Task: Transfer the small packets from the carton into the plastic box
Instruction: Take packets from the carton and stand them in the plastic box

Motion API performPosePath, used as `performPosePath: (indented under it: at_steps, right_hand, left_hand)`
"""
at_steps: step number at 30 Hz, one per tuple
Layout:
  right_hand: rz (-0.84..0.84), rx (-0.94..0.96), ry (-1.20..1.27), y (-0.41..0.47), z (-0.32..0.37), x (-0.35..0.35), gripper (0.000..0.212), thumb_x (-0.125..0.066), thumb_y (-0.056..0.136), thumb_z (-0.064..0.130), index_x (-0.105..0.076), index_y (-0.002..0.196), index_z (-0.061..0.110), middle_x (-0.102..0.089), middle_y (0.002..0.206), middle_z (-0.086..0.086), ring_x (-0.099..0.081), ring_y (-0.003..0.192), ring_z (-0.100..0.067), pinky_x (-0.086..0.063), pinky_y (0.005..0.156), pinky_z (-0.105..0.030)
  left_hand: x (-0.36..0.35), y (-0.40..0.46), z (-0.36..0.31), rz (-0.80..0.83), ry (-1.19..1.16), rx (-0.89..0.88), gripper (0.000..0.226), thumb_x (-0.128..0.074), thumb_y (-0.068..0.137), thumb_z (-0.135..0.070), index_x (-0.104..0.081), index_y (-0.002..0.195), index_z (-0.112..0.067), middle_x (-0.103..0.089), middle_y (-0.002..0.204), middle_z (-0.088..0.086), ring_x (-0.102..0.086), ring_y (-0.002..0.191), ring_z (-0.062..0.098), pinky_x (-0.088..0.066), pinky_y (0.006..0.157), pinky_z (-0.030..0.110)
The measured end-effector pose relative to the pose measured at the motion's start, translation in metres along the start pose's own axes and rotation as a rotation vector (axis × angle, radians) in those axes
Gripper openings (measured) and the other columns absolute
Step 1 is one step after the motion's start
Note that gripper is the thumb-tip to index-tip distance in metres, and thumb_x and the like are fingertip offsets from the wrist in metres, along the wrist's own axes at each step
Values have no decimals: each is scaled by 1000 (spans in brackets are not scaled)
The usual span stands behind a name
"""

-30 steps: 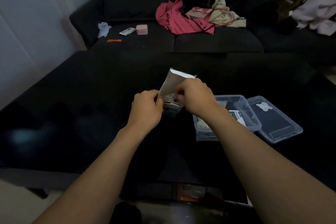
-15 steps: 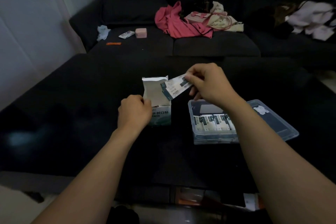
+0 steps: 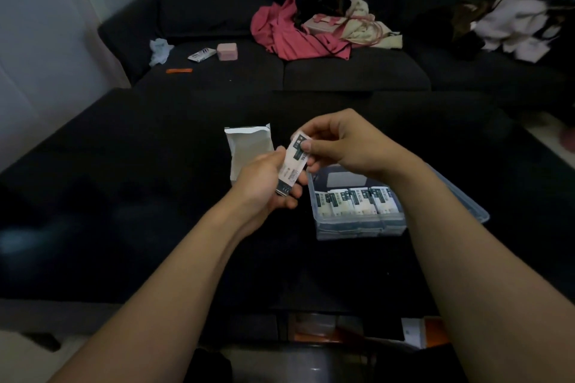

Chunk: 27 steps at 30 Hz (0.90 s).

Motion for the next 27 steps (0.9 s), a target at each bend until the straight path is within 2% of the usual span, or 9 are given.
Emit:
performPosePath:
  at_steps: [3,8,10,12,14,17,20,24,27]
  right_hand:
    - [-29,-29,-2,-3,-5,4,19,-55,99,0,-68,112,-5,-72,96,-24,-67,75,-18,-61,69,-24]
    - [-60,-113,-6,-10,-11,26,18,-50,101,0,-66,108,-5,-68,91,-18,-62,68,-12,-55,59,-16]
    - [-113,-182,-62,-14,-19,45,18,-49,101,0,-65,107,-5,-66,91,-17,-60,67,-11,-54,55,-15]
    - [-102,-283,-205,-16,-34,58,18,-50,101,3,-67,104,0,-68,91,-14,-62,70,-13,-53,55,-18]
    - [-16,-380,-335,-13,-50,55,16,-52,101,7,-69,100,6,-70,91,-11,-64,77,-16,-52,59,-21]
    - [106,-412,-375,-3,-64,29,15,-54,100,10,-69,102,6,-69,94,-10,-64,77,-13,-54,61,-20]
    - [165,-404,-383,5,-72,10,14,-58,99,9,-71,96,11,-70,92,-8,-68,80,-14,-59,73,-26]
    - [183,-408,-465,10,-80,2,18,-65,94,7,-68,88,24,-72,92,-4,-72,85,-15,-61,84,-36]
    - [156,-380,-537,12,-83,-1,19,-70,91,11,-66,89,30,-70,92,0,-70,83,-12,-60,80,-33]
  left_hand:
    - [-5,6,7,26,-69,39,41,-30,111,-34,-63,105,-11,-63,72,5,-53,59,14,-41,53,27]
    - [-12,11,16,51,136,13,42,-29,110,-41,-61,122,-16,-72,94,7,-69,72,17,-52,52,28]
    - [-8,11,14,-10,438,-148,37,-32,109,-42,-58,125,-21,-70,99,4,-69,77,14,-55,55,29]
    - [-3,6,7,-108,849,-446,27,-44,105,-41,-59,121,-25,-67,87,-5,-64,73,7,-55,62,29]
    - [-3,1,7,-95,1034,-559,26,-56,99,-42,-59,121,-29,-63,71,-6,-60,65,6,-52,62,28]
    - [-6,0,17,28,1168,-481,43,-64,91,-54,-55,127,-33,-62,68,-6,-60,62,5,-54,61,30]
    - [-8,0,23,102,1301,-455,52,-69,85,-57,-54,129,-32,-61,76,-10,-60,68,4,-53,63,29]
    - [-8,3,27,144,1309,-443,53,-73,85,-52,-56,131,-31,-63,82,-10,-61,73,3,-57,70,32]
    - [-7,7,29,165,1304,-431,52,-73,85,-50,-55,131,-32,-63,83,-10,-61,74,3,-58,72,32]
Point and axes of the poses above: each hand's wrist, its own y-axis towards the middle knuckle, its own x-axis out of the back of the hand, z = x × y, the point moved 4 cm from there along y, towards the middle knuckle
